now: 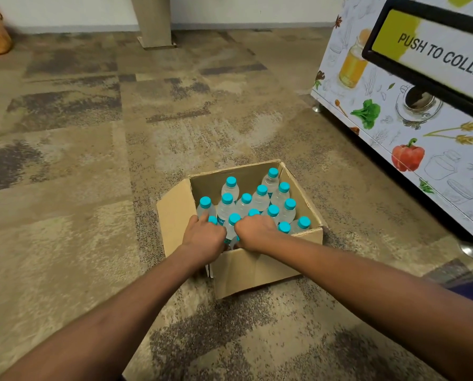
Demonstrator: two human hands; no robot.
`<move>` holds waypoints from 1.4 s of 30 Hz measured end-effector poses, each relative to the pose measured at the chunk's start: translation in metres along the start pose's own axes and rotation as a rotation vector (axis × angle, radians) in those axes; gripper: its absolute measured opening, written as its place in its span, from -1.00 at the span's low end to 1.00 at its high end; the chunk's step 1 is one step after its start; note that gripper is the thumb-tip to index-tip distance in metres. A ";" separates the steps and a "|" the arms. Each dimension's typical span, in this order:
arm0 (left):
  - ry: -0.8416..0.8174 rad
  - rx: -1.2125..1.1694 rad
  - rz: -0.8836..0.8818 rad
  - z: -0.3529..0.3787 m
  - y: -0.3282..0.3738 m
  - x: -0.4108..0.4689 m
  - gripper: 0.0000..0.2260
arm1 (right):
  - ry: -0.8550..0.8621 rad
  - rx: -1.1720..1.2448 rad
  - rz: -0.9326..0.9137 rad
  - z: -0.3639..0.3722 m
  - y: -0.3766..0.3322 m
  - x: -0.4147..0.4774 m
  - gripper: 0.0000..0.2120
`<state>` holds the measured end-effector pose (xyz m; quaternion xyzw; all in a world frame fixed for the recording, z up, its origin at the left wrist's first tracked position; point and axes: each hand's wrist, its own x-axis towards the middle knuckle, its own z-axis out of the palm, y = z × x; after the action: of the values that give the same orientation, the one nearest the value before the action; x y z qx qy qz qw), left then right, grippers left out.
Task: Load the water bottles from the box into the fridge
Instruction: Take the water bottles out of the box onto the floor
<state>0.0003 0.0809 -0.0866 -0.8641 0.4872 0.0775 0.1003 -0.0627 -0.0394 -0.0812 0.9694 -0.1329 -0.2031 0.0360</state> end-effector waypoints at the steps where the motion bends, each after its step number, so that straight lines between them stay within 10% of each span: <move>1: -0.024 0.002 0.000 0.001 0.000 0.001 -0.75 | -0.004 0.025 0.010 0.000 -0.001 0.001 -0.80; 15: -0.031 0.016 0.052 -0.002 0.005 -0.004 -0.86 | 0.096 0.270 0.019 0.002 0.012 -0.010 -0.72; 31: 0.389 -0.183 -0.068 -0.088 -0.042 -0.080 -0.72 | 0.567 0.368 -0.081 -0.083 0.017 -0.071 -0.73; 42: 0.134 -0.032 0.122 -0.047 -0.060 -0.125 -0.68 | 0.304 0.363 -0.229 -0.042 -0.056 -0.085 -0.65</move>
<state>-0.0102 0.2026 -0.0060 -0.8374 0.5433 0.0335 0.0487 -0.1067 0.0381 -0.0172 0.9881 -0.0498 -0.0309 -0.1422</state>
